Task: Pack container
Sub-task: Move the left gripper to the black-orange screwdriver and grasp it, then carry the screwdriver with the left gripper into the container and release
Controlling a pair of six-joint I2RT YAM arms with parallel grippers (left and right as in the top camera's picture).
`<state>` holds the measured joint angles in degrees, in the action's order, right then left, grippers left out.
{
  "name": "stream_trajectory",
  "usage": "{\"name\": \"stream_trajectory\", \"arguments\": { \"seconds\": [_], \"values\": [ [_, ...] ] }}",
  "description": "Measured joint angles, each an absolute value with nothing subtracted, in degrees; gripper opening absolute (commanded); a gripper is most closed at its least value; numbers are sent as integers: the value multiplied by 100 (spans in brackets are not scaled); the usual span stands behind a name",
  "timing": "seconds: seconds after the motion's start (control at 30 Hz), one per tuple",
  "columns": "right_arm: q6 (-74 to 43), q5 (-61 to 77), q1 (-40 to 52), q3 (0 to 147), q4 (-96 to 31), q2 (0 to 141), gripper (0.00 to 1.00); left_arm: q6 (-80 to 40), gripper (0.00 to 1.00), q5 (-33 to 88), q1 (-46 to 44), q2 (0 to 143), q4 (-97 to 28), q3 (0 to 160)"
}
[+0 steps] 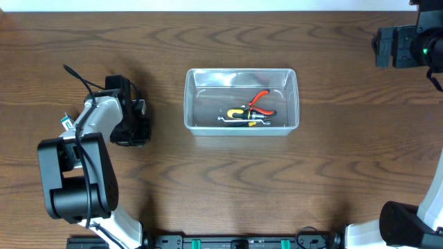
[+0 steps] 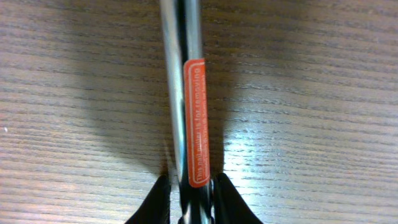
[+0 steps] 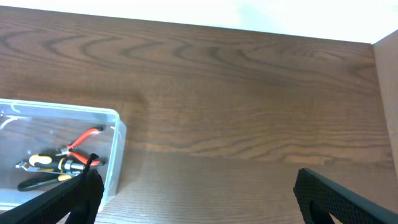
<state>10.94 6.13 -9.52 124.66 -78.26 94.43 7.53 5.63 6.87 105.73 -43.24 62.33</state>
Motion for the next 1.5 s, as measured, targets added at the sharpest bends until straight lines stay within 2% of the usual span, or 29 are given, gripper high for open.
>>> {"name": "stream_trajectory", "arguments": {
  "seconds": [0.07,0.37,0.53,0.7,0.83,1.03,1.27,1.5],
  "values": [
    [1092,613,-952,12466,-7824,9443,99,753,6,572,687,10573,-4324,6233],
    [1092,613,-952,12466,-7824,9443,99,733,6,582,687,10573,-4375,6250],
    [1094,613,-952,12466,-7824,9443,99,731,6,602,650,10451,-4932,6431],
    [1094,600,-952,12466,-7824,9443,99,775,6,598,355,9795,-5612,7142],
    [1092,596,-952,12466,-7824,9443,99,919,6,602,-176,8995,-5699,7898],
    [1092,593,-952,12466,-7826,9443,99,2021,6,604,-1520,8350,-5660,8401],
    [1094,596,-952,12466,-7841,9443,99,4003,6,672,-2917,8954,-5468,8392],
    [1092,593,-952,12464,-7846,9443,99,4781,7,714,-3361,10003,-4818,8392]
  ]
}}
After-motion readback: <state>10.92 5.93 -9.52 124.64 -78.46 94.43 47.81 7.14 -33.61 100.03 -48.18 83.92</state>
